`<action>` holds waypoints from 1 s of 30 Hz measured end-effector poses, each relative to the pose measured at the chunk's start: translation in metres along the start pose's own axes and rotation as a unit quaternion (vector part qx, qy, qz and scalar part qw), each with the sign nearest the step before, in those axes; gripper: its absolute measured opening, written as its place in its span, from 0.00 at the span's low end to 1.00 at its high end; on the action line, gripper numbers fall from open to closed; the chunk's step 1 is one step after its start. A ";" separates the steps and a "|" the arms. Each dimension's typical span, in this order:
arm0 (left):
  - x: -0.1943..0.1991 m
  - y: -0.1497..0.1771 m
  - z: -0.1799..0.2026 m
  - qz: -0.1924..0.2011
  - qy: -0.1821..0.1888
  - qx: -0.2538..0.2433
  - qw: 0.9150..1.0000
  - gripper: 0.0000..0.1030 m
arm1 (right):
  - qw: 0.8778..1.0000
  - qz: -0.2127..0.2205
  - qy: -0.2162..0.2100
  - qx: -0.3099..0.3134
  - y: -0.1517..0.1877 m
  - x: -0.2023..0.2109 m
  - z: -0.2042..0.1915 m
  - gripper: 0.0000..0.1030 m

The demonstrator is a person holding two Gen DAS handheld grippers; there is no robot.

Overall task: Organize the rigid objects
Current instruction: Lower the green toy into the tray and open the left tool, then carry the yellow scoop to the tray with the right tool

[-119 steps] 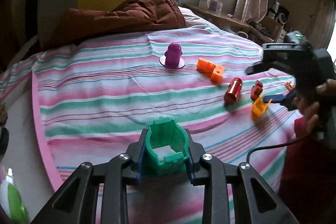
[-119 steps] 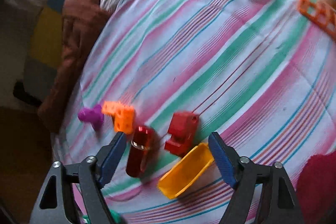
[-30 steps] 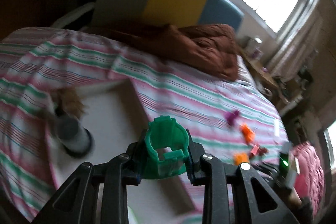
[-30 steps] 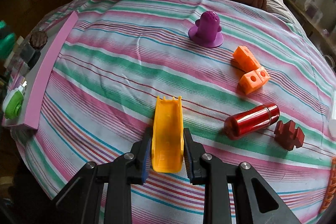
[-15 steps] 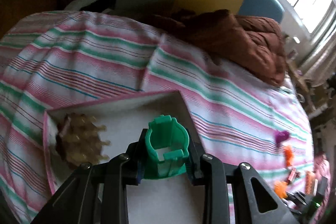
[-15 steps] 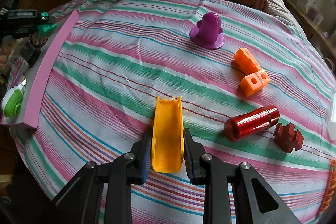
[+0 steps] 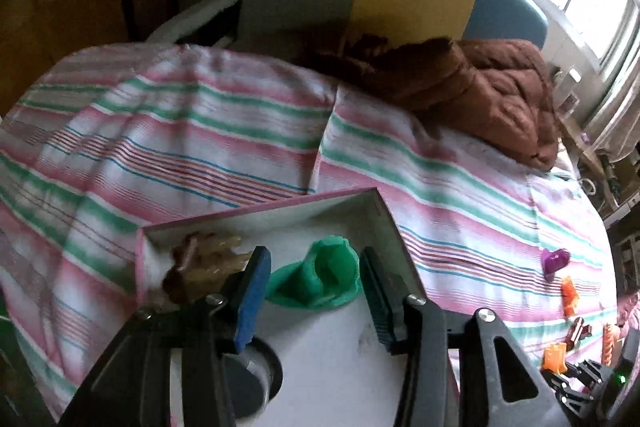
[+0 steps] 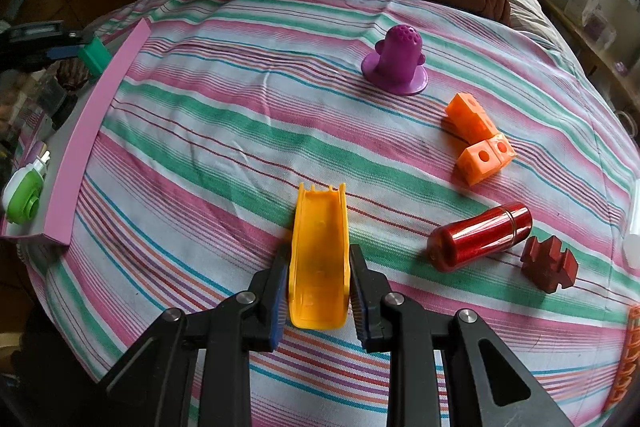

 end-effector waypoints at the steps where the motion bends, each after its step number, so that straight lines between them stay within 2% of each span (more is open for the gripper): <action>1: 0.010 0.002 -0.001 0.013 0.002 -0.004 1.000 0.45 | 1.000 0.000 0.001 0.000 0.000 0.000 0.000 0.26; 6: 0.050 0.015 -0.003 0.059 -0.016 -0.020 0.998 0.45 | 1.000 0.002 0.001 -0.003 -0.002 -0.003 0.000 0.26; 8: 0.069 0.031 0.001 0.076 -0.027 -0.032 0.996 0.45 | 1.000 0.002 0.002 -0.002 -0.001 -0.003 -0.002 0.26; 13: 0.113 0.074 0.012 0.119 -0.017 -0.038 0.992 0.45 | 1.000 0.004 0.012 0.008 -0.001 -0.003 -0.004 0.26; 21: 0.138 0.123 0.032 0.126 -0.008 -0.058 0.990 0.45 | 1.000 0.006 0.020 0.012 -0.002 -0.004 -0.007 0.26; 30: 0.139 0.142 0.031 0.123 -0.020 -0.067 0.990 0.45 | 0.999 0.008 0.034 0.014 -0.001 -0.005 -0.011 0.26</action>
Point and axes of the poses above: each gripper's, at about its wrist camera, not at the fingertips, and x roughly against the way its jaws point, z to its right, y to its underside, the point moved 2 cm from there along -x, roughly the way its jaws point, and after that the axes turned 12 degrees about -y, right-handed, at the moved point
